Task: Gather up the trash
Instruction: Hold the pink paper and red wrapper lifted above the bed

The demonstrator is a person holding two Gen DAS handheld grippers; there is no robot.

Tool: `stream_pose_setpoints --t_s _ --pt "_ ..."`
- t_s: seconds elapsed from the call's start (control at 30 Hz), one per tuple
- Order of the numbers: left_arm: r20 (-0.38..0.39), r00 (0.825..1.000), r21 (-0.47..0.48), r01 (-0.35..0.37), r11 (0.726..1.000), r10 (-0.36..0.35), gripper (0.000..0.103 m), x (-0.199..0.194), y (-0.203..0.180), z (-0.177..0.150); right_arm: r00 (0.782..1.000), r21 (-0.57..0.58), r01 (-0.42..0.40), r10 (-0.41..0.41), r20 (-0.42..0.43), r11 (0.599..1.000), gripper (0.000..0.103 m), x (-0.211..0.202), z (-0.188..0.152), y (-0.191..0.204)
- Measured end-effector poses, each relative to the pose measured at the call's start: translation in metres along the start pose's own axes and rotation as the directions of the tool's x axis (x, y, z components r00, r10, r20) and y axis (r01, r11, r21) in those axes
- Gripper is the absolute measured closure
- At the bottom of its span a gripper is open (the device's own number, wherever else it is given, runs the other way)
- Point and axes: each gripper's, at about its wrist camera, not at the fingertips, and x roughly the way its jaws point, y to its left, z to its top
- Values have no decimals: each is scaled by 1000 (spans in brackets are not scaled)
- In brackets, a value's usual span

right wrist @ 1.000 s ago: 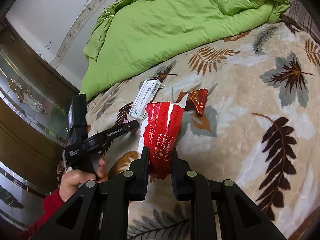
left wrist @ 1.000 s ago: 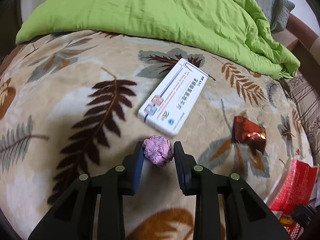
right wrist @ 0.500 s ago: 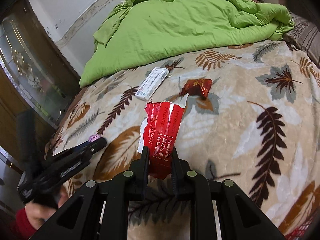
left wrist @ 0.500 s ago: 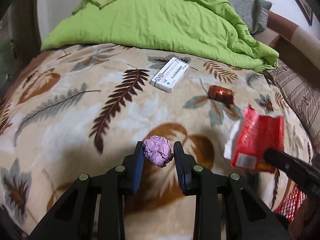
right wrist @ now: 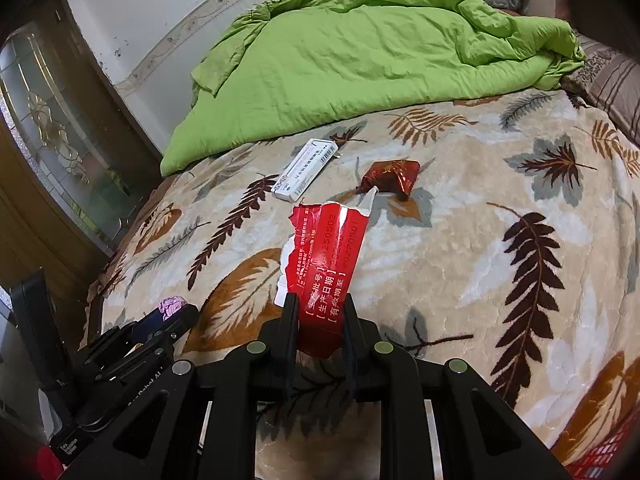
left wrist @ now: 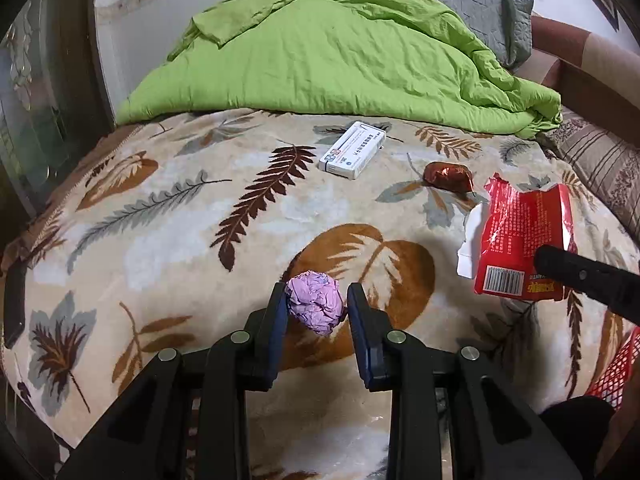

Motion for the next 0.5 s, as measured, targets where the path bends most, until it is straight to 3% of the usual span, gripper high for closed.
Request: stream_pose_setpoints --t_s 0.5 --pt "13 1000 11 -15 1000 14 74 -1 -2 -2 1000 3 2 -2 3 1000 82 -4 0 -1"
